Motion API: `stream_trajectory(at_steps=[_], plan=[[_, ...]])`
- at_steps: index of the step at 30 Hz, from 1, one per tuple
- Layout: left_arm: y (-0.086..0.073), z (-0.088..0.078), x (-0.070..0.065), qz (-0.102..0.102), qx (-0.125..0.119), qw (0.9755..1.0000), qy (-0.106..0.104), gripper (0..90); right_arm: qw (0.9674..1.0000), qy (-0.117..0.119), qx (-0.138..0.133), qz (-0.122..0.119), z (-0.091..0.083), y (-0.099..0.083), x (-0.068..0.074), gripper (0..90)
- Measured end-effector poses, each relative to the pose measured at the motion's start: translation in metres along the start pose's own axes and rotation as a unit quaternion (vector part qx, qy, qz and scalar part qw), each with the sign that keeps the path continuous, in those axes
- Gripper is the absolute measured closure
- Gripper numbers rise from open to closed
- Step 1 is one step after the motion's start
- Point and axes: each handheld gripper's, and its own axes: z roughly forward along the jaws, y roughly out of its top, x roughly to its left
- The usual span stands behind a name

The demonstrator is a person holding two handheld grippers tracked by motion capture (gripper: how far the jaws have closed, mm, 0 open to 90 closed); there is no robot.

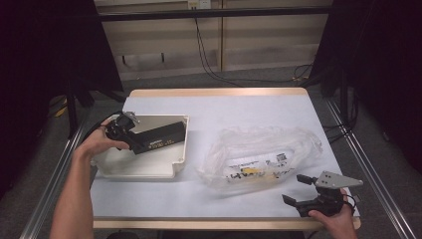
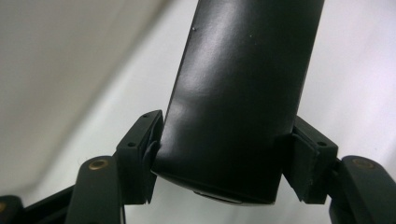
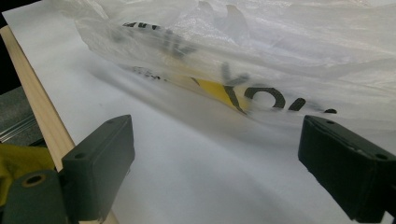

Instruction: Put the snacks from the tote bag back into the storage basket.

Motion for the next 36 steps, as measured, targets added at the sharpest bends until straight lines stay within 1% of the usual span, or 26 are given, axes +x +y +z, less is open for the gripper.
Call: stream_trajectory(at_steps=[5,6,8,12,13,14,15,16,17,18,19,21,22,23,24,25,26,28,29,30,31,32,33,34,35,36], plan=[[-0.002,0.001,-0.001,-0.002,-0.008,1.0,0.0,35.1,1.0,0.0,0.0,0.002,0.0,0.0,-0.001,10.2],[-0.003,0.001,-0.001,-0.012,-0.015,0.9998,0.003,34.2,1.0,0.0,0.0,0.002,0.0,0.0,-0.001,10.2],[-0.004,-0.001,-0.001,-0.017,-0.029,0.9994,0.004,31.2,1.0,0.001,0.001,0.001,0.0,0.0,0.0,10.3],[-0.003,-0.008,-0.004,-0.034,-0.055,0.9977,0.021,20.8,1.0,0.0,0.0,0.002,-0.001,0.0,-0.001,10.3],[-0.003,-0.011,-0.003,-0.031,-0.056,0.9977,0.024,19.0,1.0,0.0,0.0,0.003,-0.001,0.0,-0.001,10.3],[-0.003,-0.013,-0.004,-0.042,-0.063,0.9967,0.029,17.8,1.0,0.001,-0.001,0.002,-0.001,0.0,-0.001,10.3],[-0.004,-0.015,-0.005,-0.045,-0.068,0.996,0.036,17.1,1.0,0.0,-0.002,0.002,-0.001,0.0,-0.001,10.3],[-0.004,-0.019,-0.004,-0.037,-0.066,0.9962,0.044,16.3,1.0,0.0,-0.002,0.002,-0.001,0.0,-0.001,10.3],[-0.005,-0.02,-0.006,-0.051,-0.081,0.9945,0.044,15.8,1.0,0.0,-0.002,0.002,-0.001,0.0,-0.001,10.2],[-0.007,-0.023,-0.005,-0.045,-0.079,0.9947,0.046,15.6,1.0,0.0,-0.002,0.003,-0.002,0.0,-0.001,10.2],[-0.009,-0.025,-0.005,-0.056,-0.087,0.9937,0.042,16.1,1.0,-0.001,-0.002,0.003,-0.002,0.0,-0.001,10.2],[-0.014,-0.029,-0.004,-0.071,-0.101,0.9913,0.044,19.1,1.0,-0.001,-0.002,0.004,-0.002,0.0,-0.001,10.2],[-0.016,-0.031,-0.003,-0.087,-0.112,0.9888,0.047,19.2,1.0,-0.001,-0.003,0.002,-0.002,0.0,-0.001,10.2],[-0.019,-0.034,-0.002,-0.091,-0.118,0.9876,0.05,20.5,1.0,-0.001,-0.003,0.003,-0.002,0.0,-0.001,10.3],[-0.022,-0.035,-0.002,-0.103,-0.13,0.9849,0.05,21.4,1.0,-0.001,-0.002,0.002,-0.002,0.0,-0.001,10.2],[-0.024,-0.037,-0.002,-0.108,-0.131,0.9844,0.048,22.6,1.0,-0.001,-0.003,0.002,-0.002,0.0,-0.001,10.2],[-0.026,-0.038,-0.003,-0.117,-0.14,0.9819,0.051,24.6,1.0,-0.001,-0.002,0.002,-0.002,0.0,-0.001,10.3],[-0.029,-0.041,-0.006,-0.129,-0.151,0.9784,0.058,28.9,1.0,-0.001,-0.003,0.002,-0.002,0.0,-0.001,10.3],[-0.029,-0.042,-0.007,-0.151,-0.155,0.9743,0.062,29.6,1.0,-0.001,-0.003,0.002,-0.002,0.0,-0.001,10.3],[-0.031,-0.043,-0.008,-0.157,-0.162,0.9725,0.059,29.7,1.0,-0.001,-0.002,0.002,-0.002,0.0,-0.001,10.3],[-0.031,-0.044,-0.01,-0.158,-0.163,0.9721,0.059,33.1,1.0,-0.001,-0.002,0.002,-0.002,0.0,-0.001,10.2],[-0.032,-0.045,-0.011,-0.157,-0.16,0.9718,0.074,35.8,1.0,-0.001,-0.002,0.001,-0.002,0.0,-0.001,10.2],[-0.032,-0.046,-0.013,-0.158,-0.163,0.971,0.073,36.0,1.0,-0.001,-0.001,0.002,-0.002,0.0,0.0,10.3],[-0.034,-0.047,-0.014,-0.157,-0.174,0.9701,0.064,39.1,1.0,-0.002,-0.002,0.002,-0.002,0.0,0.0,10.2],[-0.035,-0.047,-0.016,-0.158,-0.178,0.9688,0.067,43.9,1.0,-0.002,-0.002,0.003,-0.002,0.0,0.0,10.2],[-0.036,-0.048,-0.018,-0.154,-0.181,0.9694,0.062,44.7,1.0,-0.001,-0.003,0.003,-0.002,0.0,-0.001,10.2]])
